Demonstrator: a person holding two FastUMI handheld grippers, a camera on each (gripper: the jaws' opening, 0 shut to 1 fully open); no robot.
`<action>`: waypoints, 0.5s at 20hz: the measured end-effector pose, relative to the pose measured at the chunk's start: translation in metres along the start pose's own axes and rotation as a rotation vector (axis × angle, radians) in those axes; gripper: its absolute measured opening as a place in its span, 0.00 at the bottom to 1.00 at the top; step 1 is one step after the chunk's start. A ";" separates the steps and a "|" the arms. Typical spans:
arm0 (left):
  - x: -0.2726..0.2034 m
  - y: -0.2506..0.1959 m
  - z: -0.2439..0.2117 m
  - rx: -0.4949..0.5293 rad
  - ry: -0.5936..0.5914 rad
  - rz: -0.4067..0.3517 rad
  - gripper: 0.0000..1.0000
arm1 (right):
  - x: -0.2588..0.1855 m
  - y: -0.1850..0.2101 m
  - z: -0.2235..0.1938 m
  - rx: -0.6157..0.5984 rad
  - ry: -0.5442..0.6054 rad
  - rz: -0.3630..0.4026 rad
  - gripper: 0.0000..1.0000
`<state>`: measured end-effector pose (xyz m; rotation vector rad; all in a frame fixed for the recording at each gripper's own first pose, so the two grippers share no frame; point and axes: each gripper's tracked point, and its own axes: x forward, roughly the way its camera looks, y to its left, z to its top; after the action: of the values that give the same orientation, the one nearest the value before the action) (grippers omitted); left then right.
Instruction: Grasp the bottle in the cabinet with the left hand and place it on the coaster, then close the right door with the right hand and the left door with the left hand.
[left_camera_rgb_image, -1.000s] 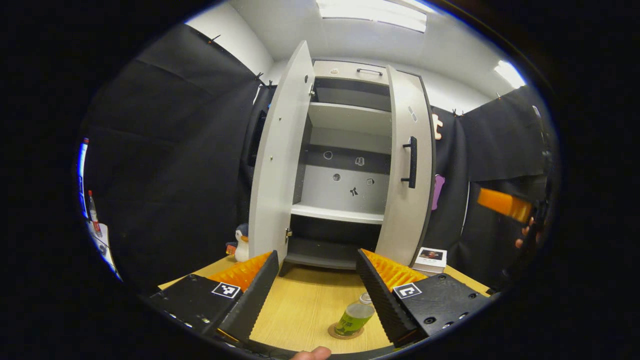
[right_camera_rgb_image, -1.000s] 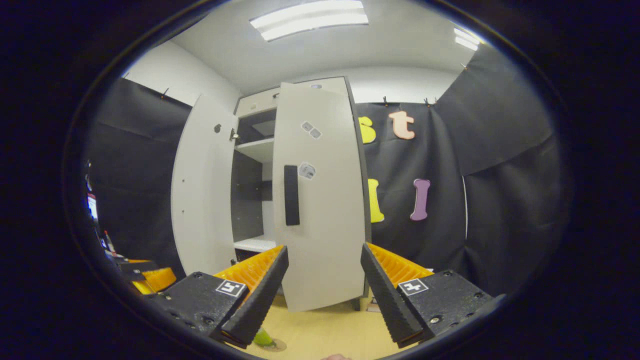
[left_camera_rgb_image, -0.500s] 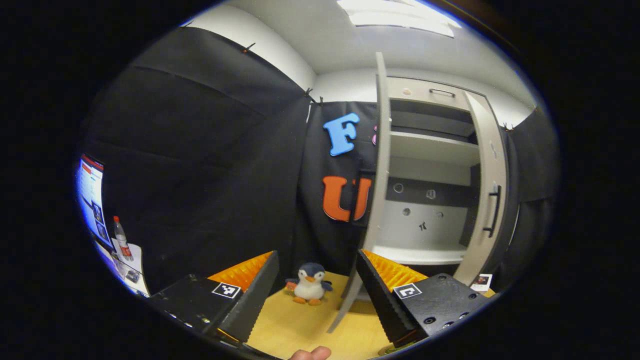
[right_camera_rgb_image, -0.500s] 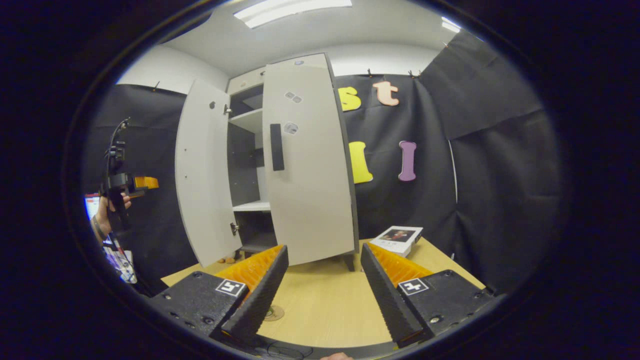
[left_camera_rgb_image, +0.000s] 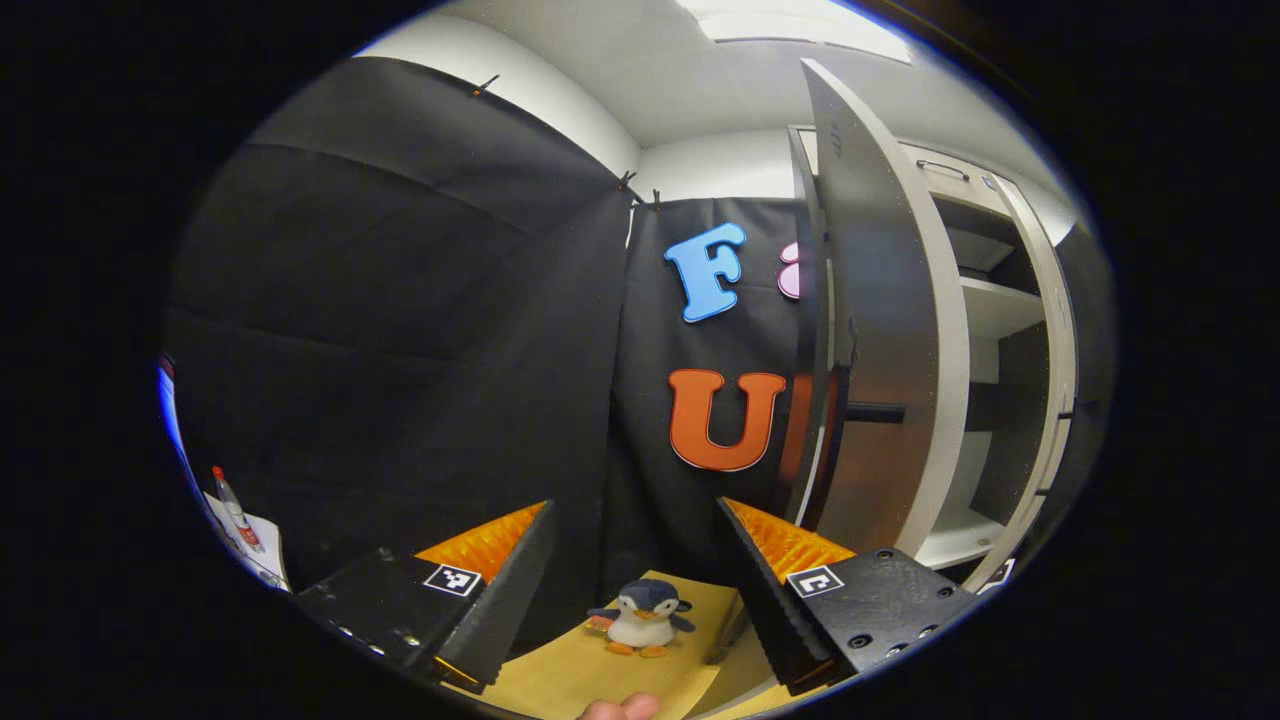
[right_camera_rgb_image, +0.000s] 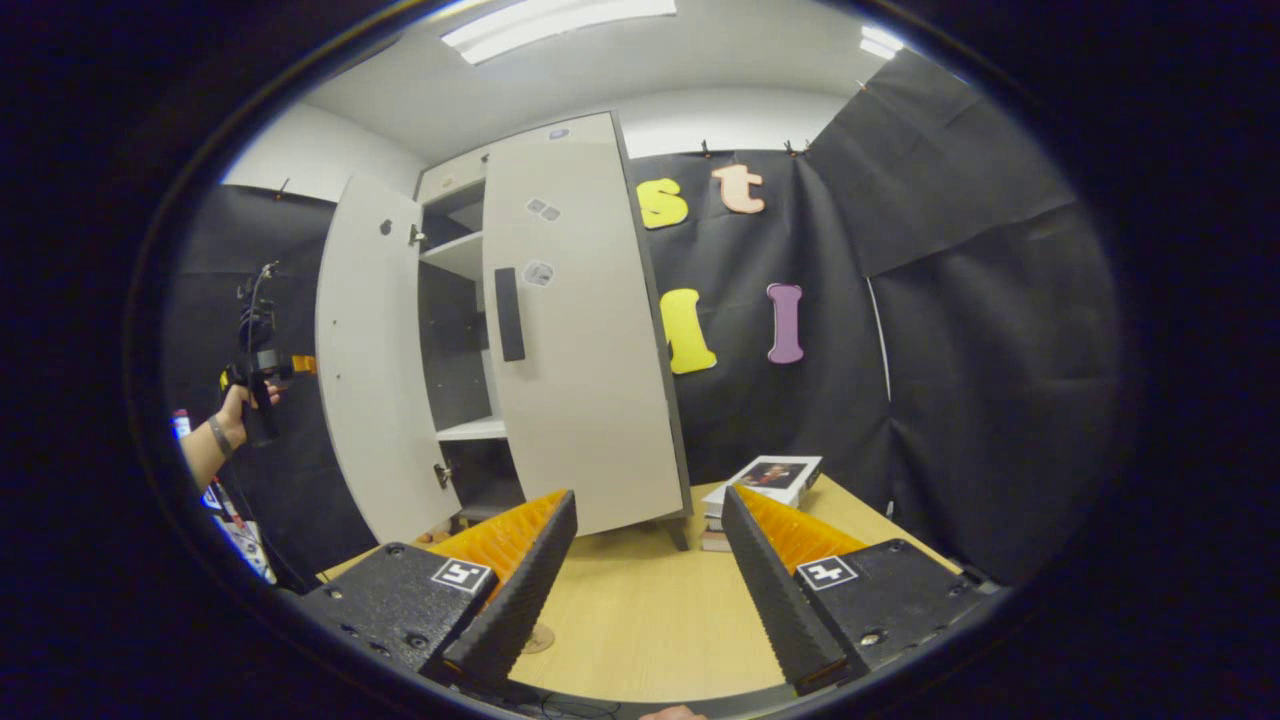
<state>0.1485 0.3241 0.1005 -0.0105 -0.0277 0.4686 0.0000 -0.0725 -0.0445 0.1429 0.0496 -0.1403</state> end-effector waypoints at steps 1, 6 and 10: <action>0.000 0.002 0.004 0.008 -0.023 0.018 0.95 | -0.001 -0.003 -0.001 -0.002 0.002 0.000 0.96; -0.004 -0.010 -0.006 -0.016 0.003 0.007 0.94 | 0.003 -0.010 -0.003 0.008 0.014 0.006 0.96; -0.017 -0.041 -0.008 -0.020 0.015 -0.059 0.93 | 0.005 -0.013 0.003 0.030 -0.001 0.024 0.96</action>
<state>0.1519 0.2799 0.0923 -0.0326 -0.0178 0.4092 0.0036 -0.0864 -0.0441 0.1732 0.0446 -0.1173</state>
